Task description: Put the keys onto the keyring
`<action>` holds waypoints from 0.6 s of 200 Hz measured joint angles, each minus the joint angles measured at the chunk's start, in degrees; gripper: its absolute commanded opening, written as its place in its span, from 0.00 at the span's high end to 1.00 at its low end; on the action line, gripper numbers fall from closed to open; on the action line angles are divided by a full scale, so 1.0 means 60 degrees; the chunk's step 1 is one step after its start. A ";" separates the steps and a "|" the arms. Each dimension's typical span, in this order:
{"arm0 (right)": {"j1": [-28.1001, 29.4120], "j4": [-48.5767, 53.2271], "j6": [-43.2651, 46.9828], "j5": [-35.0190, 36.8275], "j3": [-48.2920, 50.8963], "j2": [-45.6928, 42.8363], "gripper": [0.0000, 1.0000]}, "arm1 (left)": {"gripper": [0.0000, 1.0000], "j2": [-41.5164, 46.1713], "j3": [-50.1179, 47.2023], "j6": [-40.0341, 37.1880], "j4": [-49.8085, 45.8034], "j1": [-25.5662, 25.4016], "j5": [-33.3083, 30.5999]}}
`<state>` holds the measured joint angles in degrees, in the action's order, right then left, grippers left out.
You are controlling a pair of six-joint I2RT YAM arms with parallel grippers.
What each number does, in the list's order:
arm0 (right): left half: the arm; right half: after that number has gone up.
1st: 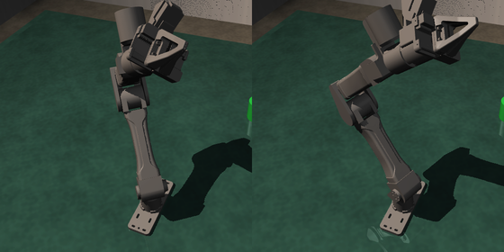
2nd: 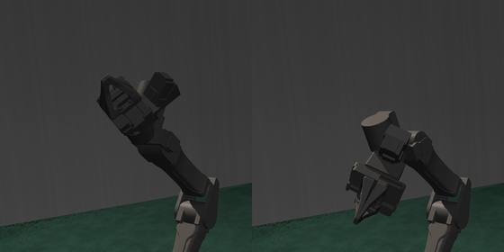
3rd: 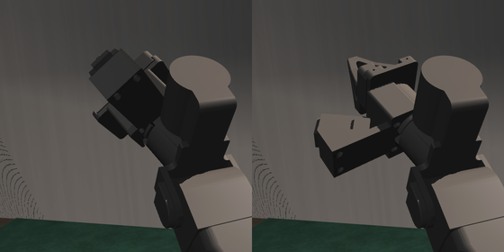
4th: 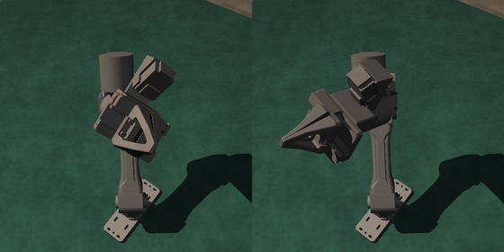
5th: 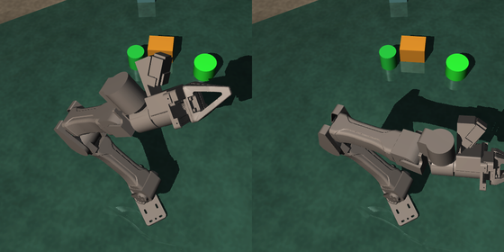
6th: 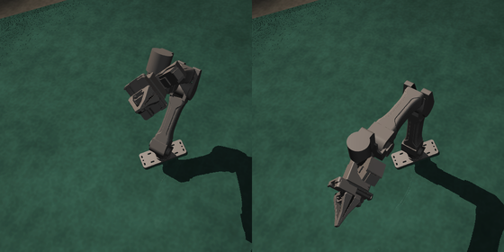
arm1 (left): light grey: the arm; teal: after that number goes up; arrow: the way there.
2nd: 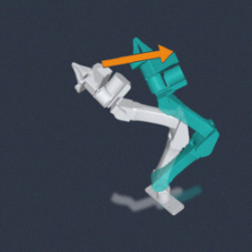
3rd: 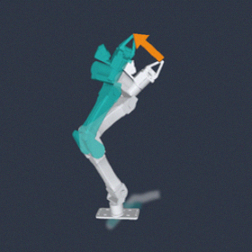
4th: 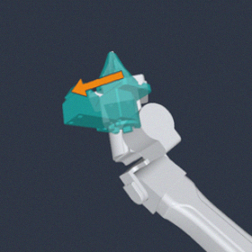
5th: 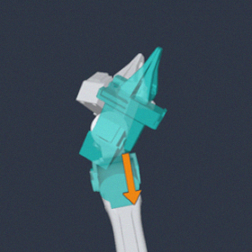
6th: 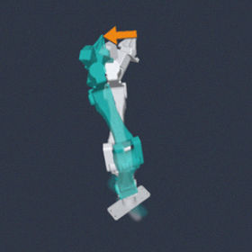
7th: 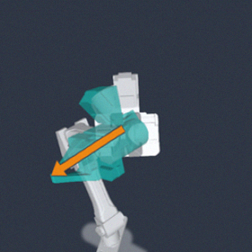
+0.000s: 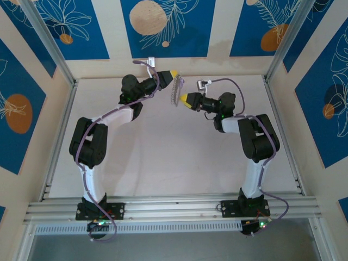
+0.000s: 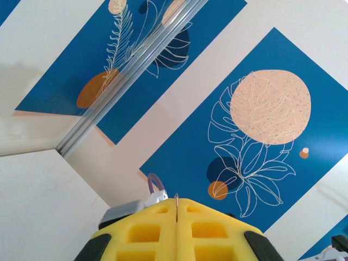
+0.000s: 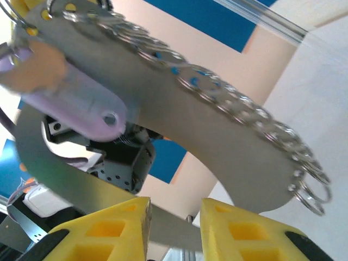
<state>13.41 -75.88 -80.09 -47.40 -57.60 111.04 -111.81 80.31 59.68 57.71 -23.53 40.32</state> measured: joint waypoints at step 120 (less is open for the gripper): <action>-0.1370 0.3089 0.1832 -0.0066 -0.1654 -0.2149 0.61 | 1.00 -0.0018 0.0339 0.0284 0.0277 -0.0004 0.0310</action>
<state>5.19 -57.34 -69.10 -47.79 -67.53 98.15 -111.92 82.35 61.39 59.37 -23.55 42.17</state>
